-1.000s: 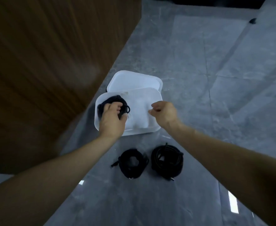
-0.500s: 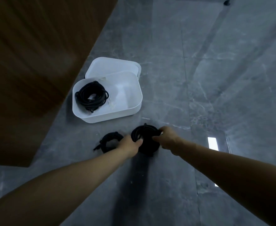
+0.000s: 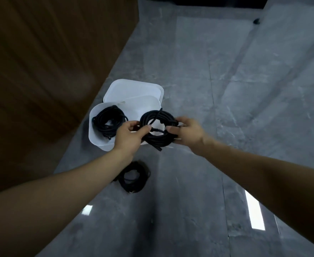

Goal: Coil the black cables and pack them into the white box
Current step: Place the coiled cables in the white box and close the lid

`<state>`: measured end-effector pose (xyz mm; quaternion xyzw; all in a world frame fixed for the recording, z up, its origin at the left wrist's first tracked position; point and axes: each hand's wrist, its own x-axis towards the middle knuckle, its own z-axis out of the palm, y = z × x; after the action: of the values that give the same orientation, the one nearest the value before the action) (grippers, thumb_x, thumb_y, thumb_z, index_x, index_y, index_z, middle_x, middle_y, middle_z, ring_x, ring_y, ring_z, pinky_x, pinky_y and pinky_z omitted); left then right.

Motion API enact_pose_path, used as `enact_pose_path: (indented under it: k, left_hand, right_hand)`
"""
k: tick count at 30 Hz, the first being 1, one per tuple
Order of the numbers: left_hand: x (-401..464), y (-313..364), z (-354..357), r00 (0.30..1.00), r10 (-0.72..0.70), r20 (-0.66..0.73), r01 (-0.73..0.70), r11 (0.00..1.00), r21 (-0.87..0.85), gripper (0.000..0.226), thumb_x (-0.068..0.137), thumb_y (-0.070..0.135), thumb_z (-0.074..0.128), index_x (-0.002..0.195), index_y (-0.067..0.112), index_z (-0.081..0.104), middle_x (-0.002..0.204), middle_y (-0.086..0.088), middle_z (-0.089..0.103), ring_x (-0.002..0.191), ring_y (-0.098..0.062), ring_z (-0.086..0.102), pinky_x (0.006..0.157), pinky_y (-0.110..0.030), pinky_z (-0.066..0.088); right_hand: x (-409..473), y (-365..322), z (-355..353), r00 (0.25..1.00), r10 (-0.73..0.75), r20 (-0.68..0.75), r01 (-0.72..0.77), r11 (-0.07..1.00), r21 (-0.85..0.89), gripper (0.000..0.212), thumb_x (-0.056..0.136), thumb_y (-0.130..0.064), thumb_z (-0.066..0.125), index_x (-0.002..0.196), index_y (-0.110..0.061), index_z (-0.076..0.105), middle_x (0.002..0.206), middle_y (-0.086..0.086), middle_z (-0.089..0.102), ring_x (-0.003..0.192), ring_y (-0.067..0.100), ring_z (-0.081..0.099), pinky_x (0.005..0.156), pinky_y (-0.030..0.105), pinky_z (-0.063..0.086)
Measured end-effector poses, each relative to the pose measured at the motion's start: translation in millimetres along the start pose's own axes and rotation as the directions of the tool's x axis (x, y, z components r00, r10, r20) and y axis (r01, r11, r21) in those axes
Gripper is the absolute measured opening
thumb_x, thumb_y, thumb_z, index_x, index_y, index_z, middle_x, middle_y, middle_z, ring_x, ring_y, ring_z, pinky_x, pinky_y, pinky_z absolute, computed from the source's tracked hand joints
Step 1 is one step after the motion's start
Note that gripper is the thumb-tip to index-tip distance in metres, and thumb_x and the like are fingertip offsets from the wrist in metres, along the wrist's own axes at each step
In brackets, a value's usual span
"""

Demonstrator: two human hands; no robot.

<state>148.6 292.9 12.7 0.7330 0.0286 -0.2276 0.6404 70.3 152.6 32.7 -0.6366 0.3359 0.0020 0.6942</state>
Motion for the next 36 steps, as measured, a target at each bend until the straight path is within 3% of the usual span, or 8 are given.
enact_pose_path:
  k: [5,10,15,18,25,29,32,36]
  left_hand:
    - [40.9,17.1,-14.2,0.989,-0.069,-0.133,0.058,0.995,-0.084,0.014,0.083,0.008,0.069,0.095,0.003,0.064,0.098,-0.017,0.068,0.090,-0.027,0.065,0.086,-0.040,0.055]
    - [79.6,16.5,-11.5,0.946,-0.108,-0.305,0.105,0.994,-0.025,0.024,0.084,0.016,0.070,0.101,0.000,0.066,0.085,-0.011,0.068,0.080,-0.030,0.064,0.082,-0.044,0.056]
    - [99.4,5.9,6.5,0.910,-0.035,-0.413,0.103,0.984,0.143,0.036,0.088,0.021,0.066,0.116,-0.002,0.059,0.110,-0.017,0.065,0.101,-0.033,0.062,0.080,-0.032,0.046]
    - [107.7,-3.5,18.2,0.912,-0.043,-0.407,0.115,0.982,0.153,0.038,0.088,0.018,0.065,0.120,-0.001,0.055,0.116,-0.017,0.063,0.104,-0.031,0.060,0.080,-0.030,0.044]
    - [114.4,-16.5,26.0,0.916,0.066,-0.396,0.054,0.958,0.283,0.024,0.092,0.014,0.059,0.111,-0.002,0.060,0.104,-0.012,0.065,0.087,-0.025,0.059,0.072,-0.024,0.039]
    - [101.4,-29.8,21.2,0.939,0.079,-0.336,0.074,0.905,0.419,0.024,0.095,0.016,0.054,0.103,-0.005,0.063,0.090,-0.018,0.063,0.081,-0.027,0.058,0.067,-0.028,0.038]
    - [93.3,-42.0,17.8,0.960,-0.012,-0.281,0.156,0.852,0.499,0.032,0.095,0.020,0.055,0.113,-0.005,0.063,0.110,-0.022,0.065,0.102,-0.033,0.060,0.079,-0.034,0.042]
    - [93.8,-42.8,14.0,0.976,-0.087,-0.202,0.174,0.866,0.469,0.034,0.095,0.024,0.056,0.115,-0.003,0.062,0.111,-0.019,0.064,0.096,-0.031,0.059,0.072,-0.030,0.041]
  right_hand:
    - [35.7,-16.8,24.0,0.999,-0.046,-0.013,0.046,0.999,-0.003,0.033,0.089,-0.011,0.061,0.121,-0.003,0.052,0.091,0.013,0.058,0.073,0.019,0.059,0.073,0.031,0.053]
    - [67.9,-1.3,23.9,0.980,-0.121,-0.159,0.037,0.891,-0.453,0.040,0.091,-0.014,0.057,0.127,-0.001,0.050,0.116,0.016,0.060,0.110,0.029,0.056,0.096,0.034,0.042]
    - [85.3,14.9,27.8,0.988,-0.094,-0.118,0.003,0.795,-0.607,0.008,0.087,-0.009,0.054,0.091,-0.007,0.061,0.088,0.011,0.058,0.084,0.024,0.054,0.066,0.023,0.036]
    - [87.5,18.5,30.6,0.987,-0.107,-0.118,0.016,0.803,-0.596,0.015,0.085,-0.003,0.054,0.093,0.000,0.066,0.081,0.009,0.058,0.076,0.022,0.052,0.054,0.018,0.030]
    - [86.6,21.3,25.4,0.991,-0.097,-0.096,0.028,0.832,-0.554,0.014,0.078,0.000,0.054,0.081,0.008,0.065,0.070,0.015,0.057,0.064,0.021,0.050,0.055,0.025,0.038]
    - [80.6,22.3,28.3,0.996,-0.063,-0.065,0.012,0.800,-0.600,0.011,0.074,0.003,0.052,0.065,0.002,0.060,0.056,0.011,0.048,0.046,0.014,0.040,0.034,0.015,0.028]
    - [74.2,29.3,31.7,0.996,-0.036,-0.085,-0.021,0.811,-0.585,0.011,0.069,0.007,0.052,0.062,0.003,0.059,0.057,0.013,0.046,0.046,0.014,0.038,0.041,0.021,0.031]
    - [72.7,32.6,31.8,0.993,-0.024,-0.119,-0.049,0.820,-0.571,0.009,0.069,0.008,0.051,0.066,0.011,0.060,0.062,0.015,0.048,0.060,0.019,0.044,0.053,0.032,0.039]
